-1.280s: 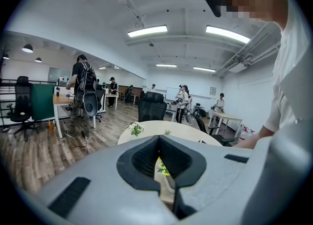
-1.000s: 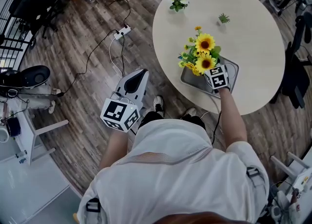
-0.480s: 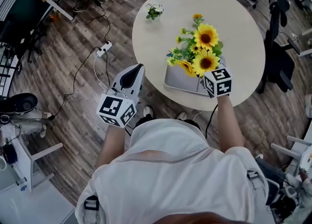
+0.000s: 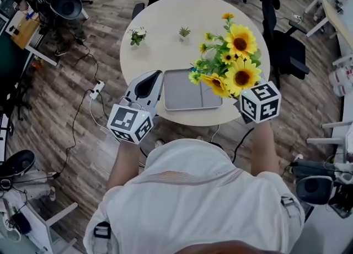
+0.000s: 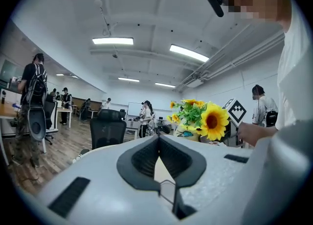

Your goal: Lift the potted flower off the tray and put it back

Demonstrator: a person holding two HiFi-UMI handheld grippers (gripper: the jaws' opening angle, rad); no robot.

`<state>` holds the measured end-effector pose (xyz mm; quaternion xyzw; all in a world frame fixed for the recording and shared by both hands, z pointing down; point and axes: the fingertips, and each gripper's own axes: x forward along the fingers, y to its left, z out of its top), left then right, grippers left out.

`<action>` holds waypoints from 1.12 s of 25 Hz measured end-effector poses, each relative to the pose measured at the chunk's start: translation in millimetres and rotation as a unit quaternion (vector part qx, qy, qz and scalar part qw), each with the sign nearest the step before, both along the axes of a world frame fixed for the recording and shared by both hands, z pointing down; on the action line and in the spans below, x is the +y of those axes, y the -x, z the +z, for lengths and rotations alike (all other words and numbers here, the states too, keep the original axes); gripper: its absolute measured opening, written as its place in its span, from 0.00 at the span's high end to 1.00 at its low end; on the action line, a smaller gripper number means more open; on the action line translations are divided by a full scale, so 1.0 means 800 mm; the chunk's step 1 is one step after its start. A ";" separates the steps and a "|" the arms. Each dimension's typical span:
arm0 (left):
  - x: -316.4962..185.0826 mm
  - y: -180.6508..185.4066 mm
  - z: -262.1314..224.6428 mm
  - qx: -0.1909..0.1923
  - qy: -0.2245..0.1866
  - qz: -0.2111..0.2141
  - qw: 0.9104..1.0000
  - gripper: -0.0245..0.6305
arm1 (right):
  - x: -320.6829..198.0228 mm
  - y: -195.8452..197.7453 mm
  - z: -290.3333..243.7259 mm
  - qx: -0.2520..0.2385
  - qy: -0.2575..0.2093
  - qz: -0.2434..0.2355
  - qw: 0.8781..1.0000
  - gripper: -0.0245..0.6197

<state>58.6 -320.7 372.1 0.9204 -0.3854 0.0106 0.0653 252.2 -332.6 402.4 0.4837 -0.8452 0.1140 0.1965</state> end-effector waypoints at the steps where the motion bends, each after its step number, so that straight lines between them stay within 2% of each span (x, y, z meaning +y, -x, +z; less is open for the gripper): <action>1: 0.001 -0.007 -0.002 -0.001 -0.002 0.007 1.000 0.96 | 0.005 -0.005 -0.003 0.002 -0.002 0.005 1.000 0.22; 6: 0.005 -0.019 -0.007 -0.007 -0.005 0.022 1.000 0.96 | 0.012 -0.011 0.002 0.001 0.003 0.016 1.000 0.22; 13: 0.014 -0.004 -0.009 -0.009 -0.005 0.003 1.000 0.96 | 0.010 0.003 0.009 -0.004 0.004 0.002 1.000 0.22; 21: 0.030 0.043 -0.002 -0.018 0.004 -0.062 0.998 0.96 | -0.017 0.051 0.056 0.006 0.002 -0.056 0.998 0.22; 28: 0.055 0.099 0.010 -0.031 0.023 -0.143 0.989 0.96 | -0.055 0.100 0.189 0.029 0.054 -0.089 0.994 0.22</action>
